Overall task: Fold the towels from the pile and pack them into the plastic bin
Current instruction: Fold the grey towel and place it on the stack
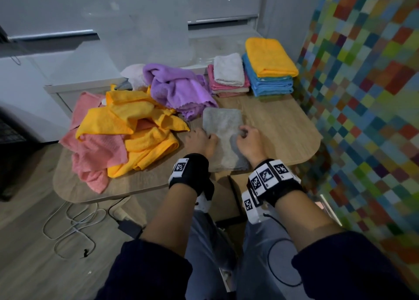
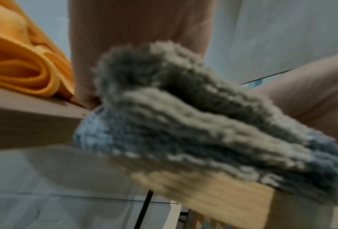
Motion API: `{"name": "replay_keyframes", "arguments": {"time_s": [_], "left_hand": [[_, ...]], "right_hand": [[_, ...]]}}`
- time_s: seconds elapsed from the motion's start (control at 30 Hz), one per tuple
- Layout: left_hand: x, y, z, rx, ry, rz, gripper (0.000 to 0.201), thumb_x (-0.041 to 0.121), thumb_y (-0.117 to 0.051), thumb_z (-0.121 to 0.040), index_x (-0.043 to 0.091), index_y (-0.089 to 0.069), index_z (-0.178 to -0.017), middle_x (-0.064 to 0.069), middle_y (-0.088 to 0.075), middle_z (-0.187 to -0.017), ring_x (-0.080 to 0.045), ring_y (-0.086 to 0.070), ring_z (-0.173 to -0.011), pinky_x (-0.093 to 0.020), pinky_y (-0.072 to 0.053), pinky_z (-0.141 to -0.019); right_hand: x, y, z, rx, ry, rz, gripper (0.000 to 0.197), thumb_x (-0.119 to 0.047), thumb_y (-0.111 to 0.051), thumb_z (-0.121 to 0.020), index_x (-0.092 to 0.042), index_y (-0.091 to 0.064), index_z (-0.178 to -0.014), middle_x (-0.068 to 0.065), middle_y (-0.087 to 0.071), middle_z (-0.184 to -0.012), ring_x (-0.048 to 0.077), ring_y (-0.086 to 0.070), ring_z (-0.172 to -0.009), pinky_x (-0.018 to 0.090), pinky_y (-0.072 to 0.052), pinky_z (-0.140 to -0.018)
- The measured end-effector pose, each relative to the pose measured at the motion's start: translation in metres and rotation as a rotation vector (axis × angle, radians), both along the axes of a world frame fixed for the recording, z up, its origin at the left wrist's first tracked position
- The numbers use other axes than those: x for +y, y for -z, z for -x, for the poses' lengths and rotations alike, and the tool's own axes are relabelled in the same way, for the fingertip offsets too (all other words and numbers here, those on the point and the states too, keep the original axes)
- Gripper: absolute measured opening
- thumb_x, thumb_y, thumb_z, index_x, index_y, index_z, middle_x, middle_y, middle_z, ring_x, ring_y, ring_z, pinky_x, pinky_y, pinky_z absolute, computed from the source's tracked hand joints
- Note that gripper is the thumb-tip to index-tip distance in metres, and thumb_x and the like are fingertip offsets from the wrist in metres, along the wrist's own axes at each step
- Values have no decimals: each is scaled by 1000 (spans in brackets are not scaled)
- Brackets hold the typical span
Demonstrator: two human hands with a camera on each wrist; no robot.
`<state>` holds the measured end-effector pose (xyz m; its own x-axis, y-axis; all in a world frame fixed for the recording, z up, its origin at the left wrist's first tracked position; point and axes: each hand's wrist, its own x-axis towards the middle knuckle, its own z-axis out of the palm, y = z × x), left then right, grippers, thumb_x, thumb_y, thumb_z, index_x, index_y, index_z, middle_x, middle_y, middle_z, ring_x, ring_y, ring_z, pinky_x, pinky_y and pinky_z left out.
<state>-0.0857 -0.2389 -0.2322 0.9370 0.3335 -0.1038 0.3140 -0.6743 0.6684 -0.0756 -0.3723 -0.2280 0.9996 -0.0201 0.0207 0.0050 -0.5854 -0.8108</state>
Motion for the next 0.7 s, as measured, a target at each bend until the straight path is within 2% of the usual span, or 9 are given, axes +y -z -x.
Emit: {"name": "replay_keyframes", "arguments": {"time_s": [0.1,0.23,0.33,0.4,0.47,0.53,0.6,0.63,0.7], "left_hand": [[-5,0,4,-149,-17,262,40,19,-47,-92,5,-36,-128,-19,-51,-127,-35,-50,-116,-38,-40,-93],[-4,-1,8,-333,66,415,43,4,-41,-91,7,-27,-131,-14,-43,-131,-25,-48,-115,-33,-41,-97],[-5,-4,7,-453,205,517,34,-2,-37,-87,15,-35,-116,-7,-40,-112,-12,-46,-94,-20,-42,-79],[-8,-10,4,-482,269,599,26,6,-37,-81,22,-46,-100,-9,-47,-105,-19,-49,-92,-32,-44,-80],[-8,-19,-7,-487,323,600,21,10,-40,-86,16,-59,-94,-8,-56,-104,-20,-53,-97,-38,-43,-87],[-13,-37,-20,-462,349,590,25,9,-41,-95,12,-63,-107,-9,-58,-116,-20,-54,-109,-35,-43,-97],[-21,-57,-37,-467,366,610,32,10,-44,-95,6,-57,-123,-12,-56,-128,-18,-53,-116,-36,-42,-104],[-26,-67,-48,-488,367,616,37,12,-46,-93,1,-53,-127,-12,-55,-128,-10,-56,-111,-30,-43,-102],[-37,-87,-72,-522,391,593,40,4,-48,-93,-3,-45,-133,-7,-55,-123,18,-54,-88,-6,-42,-87]], "right_hand": [[-1,-5,-6,177,75,-61,44,-24,-65,-83,-1,-54,-119,16,-61,-117,31,-58,-109,37,-48,-91],[-4,-15,-9,335,40,-211,44,-22,-70,-80,1,-58,-116,12,-64,-112,25,-61,-103,29,-46,-77],[-4,-23,-15,394,52,-406,42,-16,-66,-80,0,-57,-117,11,-65,-107,24,-62,-93,29,-48,-68],[-6,-30,-20,468,46,-589,30,-19,-64,-82,-5,-59,-109,13,-66,-101,24,-64,-86,31,-51,-68],[-13,-40,-28,554,31,-760,14,-25,-59,-89,-11,-61,-92,9,-66,-88,20,-62,-78,32,-50,-72],[-25,-51,-42,503,69,-831,15,-25,-62,-89,-11,-62,-92,8,-66,-87,22,-63,-82,34,-51,-72],[-38,-64,-61,300,128,-872,28,-19,-68,-84,-6,-62,-108,10,-68,-98,28,-66,-95,39,-54,-77],[-45,-74,-70,176,157,-878,35,-15,-68,-84,-3,-59,-115,11,-68,-103,28,-66,-97,38,-56,-79],[-56,-96,-87,-39,195,-843,37,-8,-65,-86,-4,-50,-120,5,-64,-102,15,-65,-86,23,-56,-70]]}}
